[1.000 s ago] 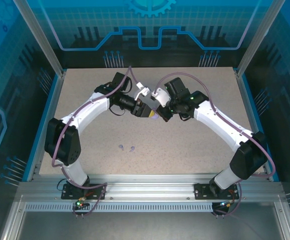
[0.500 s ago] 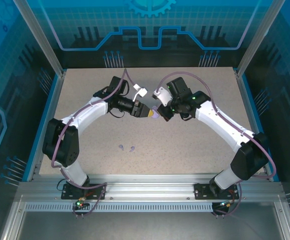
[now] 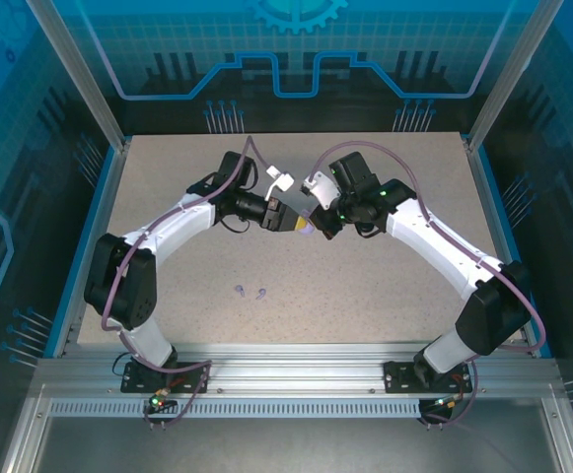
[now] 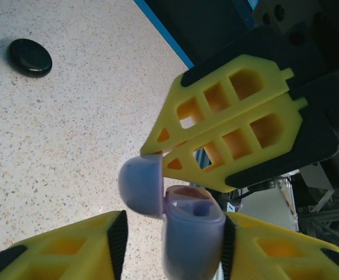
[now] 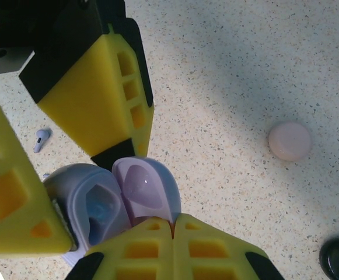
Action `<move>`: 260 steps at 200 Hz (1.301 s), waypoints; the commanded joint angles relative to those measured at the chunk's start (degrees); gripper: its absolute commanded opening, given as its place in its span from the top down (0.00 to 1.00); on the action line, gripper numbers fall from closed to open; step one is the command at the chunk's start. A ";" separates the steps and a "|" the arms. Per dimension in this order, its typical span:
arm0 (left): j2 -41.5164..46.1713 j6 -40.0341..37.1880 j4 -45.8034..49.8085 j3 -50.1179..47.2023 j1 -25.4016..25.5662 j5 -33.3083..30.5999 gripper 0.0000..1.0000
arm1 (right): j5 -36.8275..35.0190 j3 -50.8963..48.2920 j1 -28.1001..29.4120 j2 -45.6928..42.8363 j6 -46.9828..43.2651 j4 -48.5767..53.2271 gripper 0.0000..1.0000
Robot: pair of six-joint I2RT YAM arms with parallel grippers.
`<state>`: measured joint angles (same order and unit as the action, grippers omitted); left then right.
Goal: Insert the wireless bluetooth earbuds into the charging case
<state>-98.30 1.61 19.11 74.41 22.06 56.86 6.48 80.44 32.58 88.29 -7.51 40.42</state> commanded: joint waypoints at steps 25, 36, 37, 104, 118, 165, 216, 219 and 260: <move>0.39 -1.05 0.60 -0.74 0.70 2.29 0.60 | 1.35 0.33 -0.08 -0.54 0.79 -0.79 1.00; 0.35 -1.25 0.89 -0.78 0.69 2.29 0.61 | 1.34 0.28 -0.01 -0.58 0.83 -0.86 1.00; 0.33 -1.25 0.86 -0.81 0.70 2.29 0.61 | 1.34 0.31 -0.04 -0.58 0.83 -0.87 1.00; -0.31 -2.20 2.35 -0.43 1.08 3.75 0.70 | 1.17 0.41 0.12 -0.37 1.00 -0.86 1.00; -0.61 -2.64 3.06 -0.24 1.15 4.13 0.70 | 1.09 0.49 0.19 -0.31 1.08 -0.87 1.00; -0.74 -2.92 3.52 -0.16 1.40 4.57 0.69 | 0.81 0.59 0.29 -0.05 1.18 -0.96 1.00; -1.01 -3.63 4.35 -0.10 1.61 4.51 0.55 | 0.73 0.45 0.33 0.15 1.27 -1.14 1.00; -1.01 -3.63 4.35 -0.18 1.57 4.57 0.56 | 0.73 0.42 0.36 0.13 1.22 -1.14 1.00; -1.01 -3.21 3.43 -0.28 1.61 4.27 0.61 | 0.53 0.22 0.38 0.04 1.14 -1.18 1.00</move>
<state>-98.63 -0.36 22.17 74.41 23.44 59.44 6.61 80.44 32.69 88.29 -7.01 39.81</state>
